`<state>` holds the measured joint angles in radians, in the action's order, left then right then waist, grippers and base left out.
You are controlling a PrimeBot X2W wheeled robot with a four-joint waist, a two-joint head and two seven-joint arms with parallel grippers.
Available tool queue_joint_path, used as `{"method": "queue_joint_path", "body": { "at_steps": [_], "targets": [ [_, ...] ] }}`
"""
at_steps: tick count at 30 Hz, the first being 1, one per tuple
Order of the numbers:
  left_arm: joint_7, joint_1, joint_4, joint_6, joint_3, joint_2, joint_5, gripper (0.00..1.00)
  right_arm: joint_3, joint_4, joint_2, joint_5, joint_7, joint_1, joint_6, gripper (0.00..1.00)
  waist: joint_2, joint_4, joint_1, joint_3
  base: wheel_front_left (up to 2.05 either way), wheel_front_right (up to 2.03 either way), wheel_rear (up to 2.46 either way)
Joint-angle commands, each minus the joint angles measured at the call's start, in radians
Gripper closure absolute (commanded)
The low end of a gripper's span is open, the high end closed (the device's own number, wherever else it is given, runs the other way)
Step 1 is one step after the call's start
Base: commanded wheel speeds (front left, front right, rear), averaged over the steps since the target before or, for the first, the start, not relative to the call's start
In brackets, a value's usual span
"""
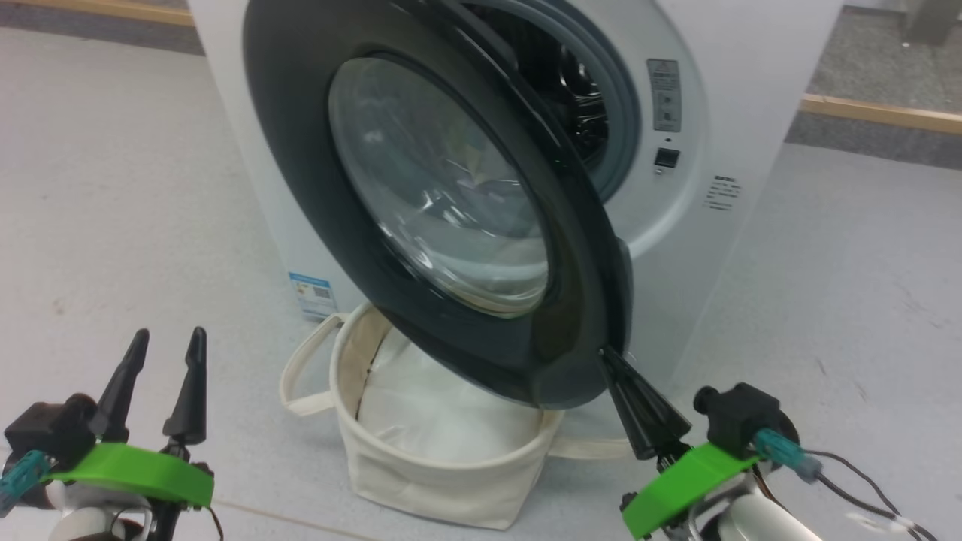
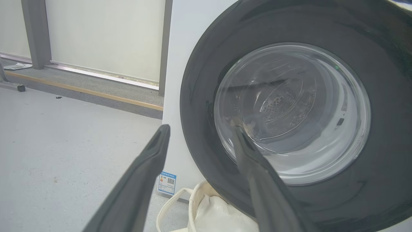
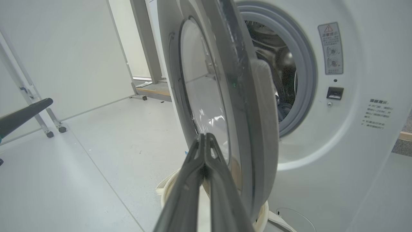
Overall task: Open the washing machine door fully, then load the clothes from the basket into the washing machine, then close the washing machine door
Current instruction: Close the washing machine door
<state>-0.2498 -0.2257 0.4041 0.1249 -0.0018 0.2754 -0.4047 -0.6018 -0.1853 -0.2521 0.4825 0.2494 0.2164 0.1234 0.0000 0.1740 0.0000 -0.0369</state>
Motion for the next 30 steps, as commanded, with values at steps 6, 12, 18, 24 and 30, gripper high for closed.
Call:
{"method": "queue_joint_path", "body": {
  "at_steps": [6,12,18,24,30],
  "targets": [
    [-0.012,-0.042,-0.025,0.006,0.017,0.030,0.005,0.00,-0.041,-0.129,0.040,0.041,0.012,0.142,0.007,1.00,0.0000,0.071,0.0000,-0.010,0.00,0.00,0.00],
    [-0.012,-0.042,-0.013,0.006,0.001,0.040,0.000,0.00,0.001,-0.307,0.064,0.057,0.012,0.197,0.007,1.00,0.0000,0.108,0.0000,-0.018,0.00,0.00,0.00],
    [-0.012,-0.040,-0.008,0.006,-0.016,0.050,-0.005,0.00,0.072,-0.376,0.068,0.038,0.012,0.215,0.007,1.00,0.0000,0.126,0.0000,-0.019,0.00,0.00,0.00],
    [-0.012,-0.044,-0.009,0.006,-0.028,0.055,-0.014,0.00,0.130,-0.408,0.053,0.038,0.012,0.230,0.007,1.00,0.0000,0.130,0.0000,-0.008,0.00,0.00,0.00],
    [-0.012,-0.053,-0.011,0.006,-0.037,0.060,-0.020,0.00,0.188,-0.432,0.026,0.028,0.012,0.259,0.007,1.00,0.0000,0.138,0.0000,0.019,0.00,0.00,0.00]
  ]
}}
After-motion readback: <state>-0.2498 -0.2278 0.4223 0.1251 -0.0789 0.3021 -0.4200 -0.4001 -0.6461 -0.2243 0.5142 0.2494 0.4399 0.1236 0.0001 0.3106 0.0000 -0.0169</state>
